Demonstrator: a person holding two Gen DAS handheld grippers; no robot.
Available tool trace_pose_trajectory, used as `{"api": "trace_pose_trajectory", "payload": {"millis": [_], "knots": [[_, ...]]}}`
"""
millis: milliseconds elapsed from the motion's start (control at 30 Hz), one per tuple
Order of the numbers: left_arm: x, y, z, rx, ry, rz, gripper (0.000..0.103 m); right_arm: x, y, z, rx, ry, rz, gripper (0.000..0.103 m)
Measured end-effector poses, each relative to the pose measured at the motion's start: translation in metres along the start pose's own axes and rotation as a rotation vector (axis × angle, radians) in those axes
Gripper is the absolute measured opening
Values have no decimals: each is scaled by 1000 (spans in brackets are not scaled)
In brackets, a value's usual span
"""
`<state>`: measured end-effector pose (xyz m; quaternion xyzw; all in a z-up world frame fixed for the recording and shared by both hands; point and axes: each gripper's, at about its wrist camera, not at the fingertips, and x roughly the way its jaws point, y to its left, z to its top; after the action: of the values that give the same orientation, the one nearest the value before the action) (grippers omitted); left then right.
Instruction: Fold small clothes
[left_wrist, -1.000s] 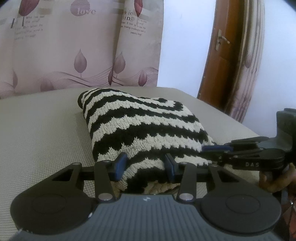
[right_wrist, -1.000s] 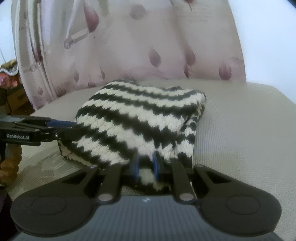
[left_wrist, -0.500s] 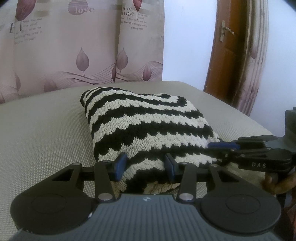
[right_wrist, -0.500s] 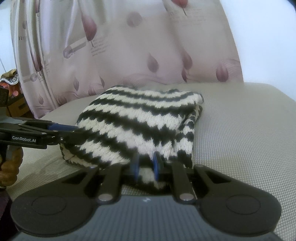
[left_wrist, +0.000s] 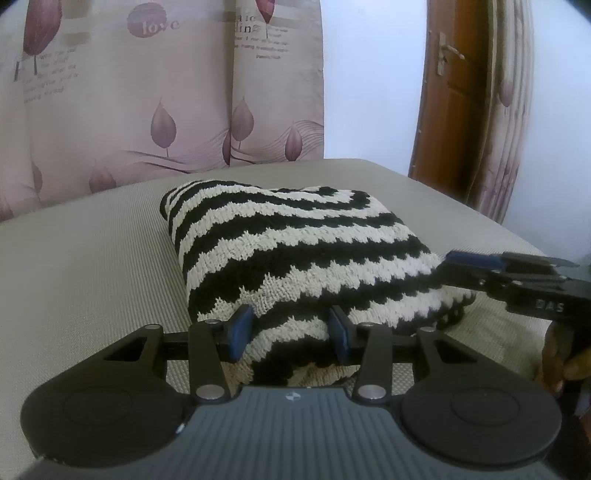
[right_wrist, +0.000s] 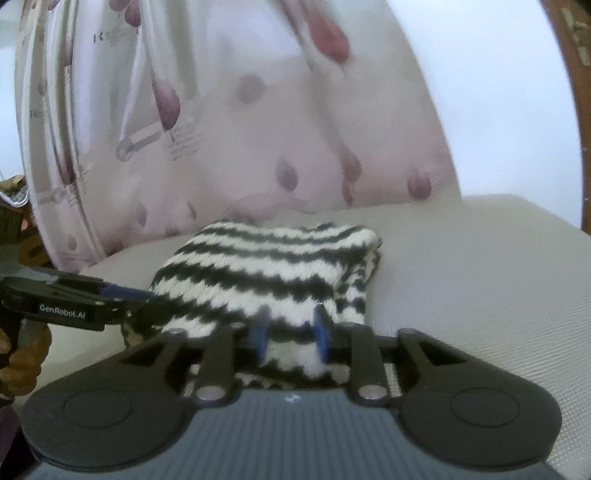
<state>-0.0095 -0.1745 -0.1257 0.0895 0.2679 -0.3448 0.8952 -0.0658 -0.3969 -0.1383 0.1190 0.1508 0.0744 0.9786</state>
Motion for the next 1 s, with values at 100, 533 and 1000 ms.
{"api": "trace_pose_trajectory", "payload": {"millis": [100, 533, 1000], "knots": [[-1, -3, 1, 12, 0, 5, 48, -5, -6, 0, 41, -33, -17, 93], [-2, -10, 12, 54, 13, 47, 63, 27, -30, 5, 220, 67, 81, 93], [3, -12, 30, 127, 1, 132, 81, 61, -48, 9, 317, 235, 202, 92]]}}
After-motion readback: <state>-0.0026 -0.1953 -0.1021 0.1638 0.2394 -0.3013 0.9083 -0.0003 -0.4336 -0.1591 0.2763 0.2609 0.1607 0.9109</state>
